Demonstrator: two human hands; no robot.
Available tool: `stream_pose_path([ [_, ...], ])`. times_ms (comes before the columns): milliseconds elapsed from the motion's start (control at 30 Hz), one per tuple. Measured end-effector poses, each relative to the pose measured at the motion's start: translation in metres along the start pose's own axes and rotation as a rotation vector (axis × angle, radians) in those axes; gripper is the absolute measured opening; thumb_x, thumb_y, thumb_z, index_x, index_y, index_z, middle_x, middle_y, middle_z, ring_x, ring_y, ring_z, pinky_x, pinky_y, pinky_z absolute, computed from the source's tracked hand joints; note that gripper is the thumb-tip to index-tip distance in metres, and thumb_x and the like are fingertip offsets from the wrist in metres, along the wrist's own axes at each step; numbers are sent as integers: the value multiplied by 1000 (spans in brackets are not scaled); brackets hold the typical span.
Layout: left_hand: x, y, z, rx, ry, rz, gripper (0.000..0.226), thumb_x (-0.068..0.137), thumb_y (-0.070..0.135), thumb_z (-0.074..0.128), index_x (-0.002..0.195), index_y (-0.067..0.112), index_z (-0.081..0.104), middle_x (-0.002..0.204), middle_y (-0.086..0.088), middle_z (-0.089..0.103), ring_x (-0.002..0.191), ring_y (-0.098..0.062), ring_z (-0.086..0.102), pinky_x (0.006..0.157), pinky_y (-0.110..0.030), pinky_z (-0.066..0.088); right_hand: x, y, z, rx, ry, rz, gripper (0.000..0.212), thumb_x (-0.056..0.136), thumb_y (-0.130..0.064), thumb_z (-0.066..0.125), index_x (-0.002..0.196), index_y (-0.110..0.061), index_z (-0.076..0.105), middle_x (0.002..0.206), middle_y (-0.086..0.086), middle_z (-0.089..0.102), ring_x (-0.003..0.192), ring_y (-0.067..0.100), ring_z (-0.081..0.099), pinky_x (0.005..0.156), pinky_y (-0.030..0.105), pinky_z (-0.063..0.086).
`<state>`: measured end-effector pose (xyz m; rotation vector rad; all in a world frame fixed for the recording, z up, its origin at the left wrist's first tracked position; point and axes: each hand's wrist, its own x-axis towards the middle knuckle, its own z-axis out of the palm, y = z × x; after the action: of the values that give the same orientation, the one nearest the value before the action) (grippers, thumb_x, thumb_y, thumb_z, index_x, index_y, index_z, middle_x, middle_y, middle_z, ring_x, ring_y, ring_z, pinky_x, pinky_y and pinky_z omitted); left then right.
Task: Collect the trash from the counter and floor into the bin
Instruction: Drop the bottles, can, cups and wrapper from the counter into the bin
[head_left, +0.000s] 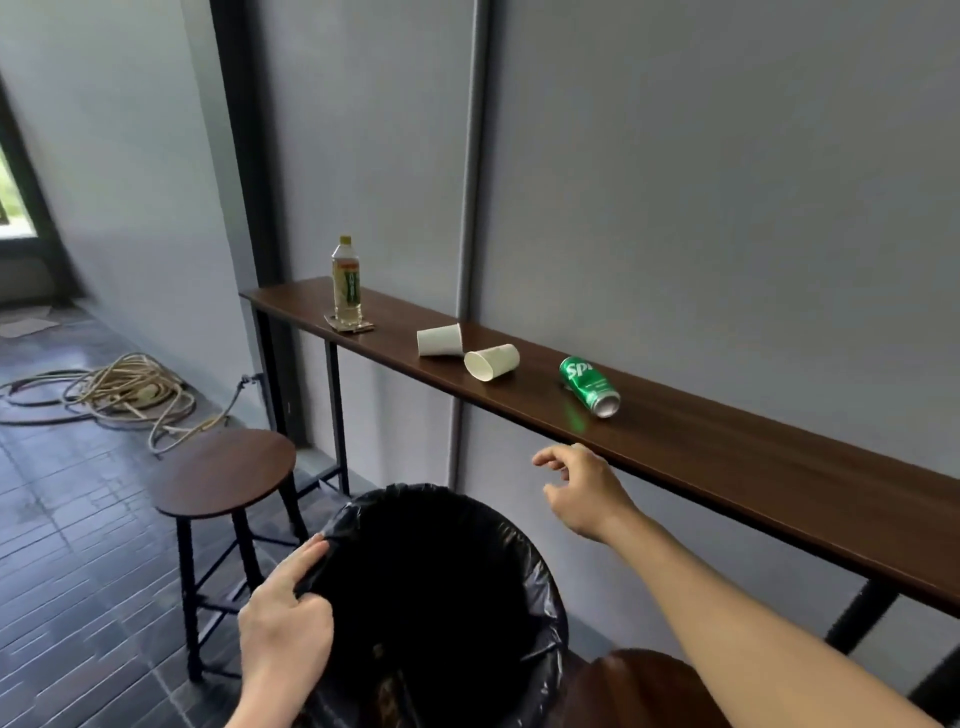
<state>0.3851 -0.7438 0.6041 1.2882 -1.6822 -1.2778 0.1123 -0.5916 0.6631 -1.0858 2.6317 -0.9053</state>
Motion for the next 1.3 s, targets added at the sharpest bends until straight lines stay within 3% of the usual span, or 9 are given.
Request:
stream_pose_path([
  [167, 25, 8, 16, -36, -32, 12, 67, 78, -13, 42, 117, 33, 72, 118, 4, 71, 94, -25, 69, 79, -27, 58, 60, 16, -31, -112, 129, 186, 50, 80, -14, 56, 129, -24, 57, 137, 13, 44, 125, 32, 44, 98, 32, 41],
  [300, 54, 8, 37, -57, -59, 61, 70, 77, -16, 42, 111, 37, 70, 126, 13, 68, 106, -27, 69, 97, -48, 55, 111, 33, -41, -210, 164, 309, 62, 78, -18, 53, 139, -26, 45, 137, 14, 37, 125, 36, 35, 103, 39, 40],
  [467, 92, 7, 54, -24, -99, 56, 71, 78, -16, 40, 125, 27, 69, 127, 14, 66, 69, -23, 66, 51, -15, 51, 172, 64, -47, -335, 203, 366, 66, 83, -27, 59, 146, -30, 38, 137, 17, 37, 128, 40, 36, 103, 43, 37],
  [633, 117, 8, 64, 7, -41, 74, 72, 72, -13, 40, 123, 26, 71, 126, 15, 67, 104, -33, 70, 91, -56, 56, 206, 96, -37, -317, 168, 396, 62, 86, -31, 59, 145, -34, 37, 133, 19, 42, 115, 44, 50, 95, 43, 46],
  [733, 130, 8, 64, 3, -27, 47, 73, 70, -12, 39, 124, 26, 70, 127, 14, 66, 106, -32, 69, 92, -56, 56, 210, 103, -26, -260, 198, 416, 60, 88, -20, 57, 143, -30, 37, 130, 22, 44, 111, 44, 53, 87, 40, 45],
  [833, 145, 7, 63, -40, -45, -24, 74, 72, -14, 38, 125, 26, 69, 125, 10, 67, 90, -34, 71, 66, -41, 63, 203, 93, -21, -198, 324, 402, 59, 81, -15, 59, 137, -27, 43, 124, 21, 47, 107, 44, 54, 87, 40, 46],
  [967, 164, 6, 58, -100, -79, -96, 75, 73, -15, 37, 126, 27, 68, 123, 2, 69, 60, -16, 58, 38, -14, 41, 178, 49, -2, -33, 416, 253, 51, 73, -22, 59, 122, -29, 48, 114, 16, 56, 103, 37, 55, 88, 41, 46],
  [1133, 190, 9, 47, -147, -121, -150, 76, 73, -16, 36, 130, 23, 66, 120, 0, 67, 38, -10, 48, 33, -22, 37, 123, -23, 58, 96, 23, 66, 44, 69, -24, 53, 110, -35, 42, 102, 1, 56, 89, 24, 55, 74, 37, 40],
  [1300, 217, 14, 36, -123, -150, -96, 75, 70, -11, 39, 125, 30, 68, 123, 3, 69, 87, -34, 69, 69, -36, 59, 104, -79, 143, -146, -365, -3, 48, 78, -27, 52, 121, -41, 36, 122, -2, 50, 99, 24, 55, 85, 40, 45],
])
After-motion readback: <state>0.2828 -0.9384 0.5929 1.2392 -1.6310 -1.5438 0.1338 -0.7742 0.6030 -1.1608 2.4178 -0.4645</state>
